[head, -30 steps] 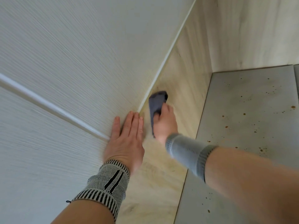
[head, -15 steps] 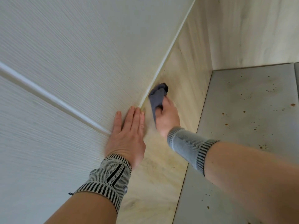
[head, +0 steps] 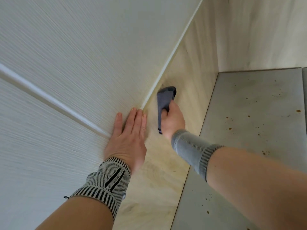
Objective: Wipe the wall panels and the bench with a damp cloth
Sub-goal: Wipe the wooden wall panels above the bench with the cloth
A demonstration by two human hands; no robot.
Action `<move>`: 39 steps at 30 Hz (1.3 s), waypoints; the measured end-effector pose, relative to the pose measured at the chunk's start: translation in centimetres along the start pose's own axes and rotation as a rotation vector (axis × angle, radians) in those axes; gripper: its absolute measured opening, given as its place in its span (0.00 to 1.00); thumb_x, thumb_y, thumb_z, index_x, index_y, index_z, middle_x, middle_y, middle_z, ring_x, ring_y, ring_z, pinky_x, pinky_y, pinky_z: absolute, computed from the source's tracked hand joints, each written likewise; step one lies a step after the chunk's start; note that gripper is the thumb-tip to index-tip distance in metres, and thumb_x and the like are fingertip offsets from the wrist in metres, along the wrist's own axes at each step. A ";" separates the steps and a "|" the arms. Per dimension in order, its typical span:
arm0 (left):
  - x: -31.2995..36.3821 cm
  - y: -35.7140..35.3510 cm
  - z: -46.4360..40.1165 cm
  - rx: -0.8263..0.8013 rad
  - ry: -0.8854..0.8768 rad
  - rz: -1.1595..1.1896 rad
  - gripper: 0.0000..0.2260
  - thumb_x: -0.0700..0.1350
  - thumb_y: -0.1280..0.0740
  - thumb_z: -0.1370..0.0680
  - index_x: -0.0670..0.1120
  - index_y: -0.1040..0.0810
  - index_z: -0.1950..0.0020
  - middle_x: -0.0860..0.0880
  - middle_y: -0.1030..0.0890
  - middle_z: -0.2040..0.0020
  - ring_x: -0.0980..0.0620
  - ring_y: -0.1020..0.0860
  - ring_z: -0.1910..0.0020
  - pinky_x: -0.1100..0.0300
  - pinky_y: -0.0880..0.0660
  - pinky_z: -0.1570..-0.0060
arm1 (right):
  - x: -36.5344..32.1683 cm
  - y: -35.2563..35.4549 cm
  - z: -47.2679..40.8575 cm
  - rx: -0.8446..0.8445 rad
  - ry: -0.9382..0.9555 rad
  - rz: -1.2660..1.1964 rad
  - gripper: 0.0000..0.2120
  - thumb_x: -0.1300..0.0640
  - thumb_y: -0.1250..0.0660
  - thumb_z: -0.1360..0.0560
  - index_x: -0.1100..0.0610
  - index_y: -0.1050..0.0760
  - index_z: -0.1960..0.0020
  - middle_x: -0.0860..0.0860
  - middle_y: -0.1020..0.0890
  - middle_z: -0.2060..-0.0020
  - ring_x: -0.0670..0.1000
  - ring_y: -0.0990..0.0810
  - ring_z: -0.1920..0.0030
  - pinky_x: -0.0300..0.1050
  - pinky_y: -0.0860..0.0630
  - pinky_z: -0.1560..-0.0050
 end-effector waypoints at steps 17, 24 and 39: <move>0.4 -0.8 0.0 -0.082 0.002 -0.005 0.33 0.52 0.58 0.18 0.39 0.83 0.35 0.43 0.82 0.33 0.45 0.80 0.31 0.41 0.87 0.45 | -2.6 -1.2 7.2 -0.171 0.313 0.120 0.23 0.62 0.40 0.21 0.57 0.37 0.26 0.50 0.37 0.26 0.52 0.36 0.33 0.44 0.38 0.29; -0.1 -0.2 0.0 0.168 -0.010 0.047 0.33 0.47 0.42 0.27 0.38 0.46 0.23 0.43 0.42 0.23 0.42 0.42 0.24 0.41 0.67 0.26 | 0.7 -0.6 1.6 -0.201 0.052 0.152 0.22 0.59 0.44 0.19 0.59 0.38 0.26 0.53 0.35 0.27 0.57 0.33 0.32 0.51 0.33 0.31; -0.1 -0.1 0.1 0.165 -0.006 -0.023 0.32 0.50 0.43 0.24 0.39 0.49 0.24 0.41 0.48 0.23 0.42 0.45 0.22 0.40 0.66 0.26 | -4.0 -0.7 6.5 -0.272 0.257 0.038 0.25 0.61 0.42 0.19 0.53 0.41 0.23 0.46 0.42 0.24 0.50 0.40 0.31 0.41 0.41 0.28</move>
Point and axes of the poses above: each hand's wrist, its own z-axis away from the middle knuckle, its own y-axis out of the back of the hand, x = y × z, the point moved 9 cm from there along -z, towards the middle knuckle
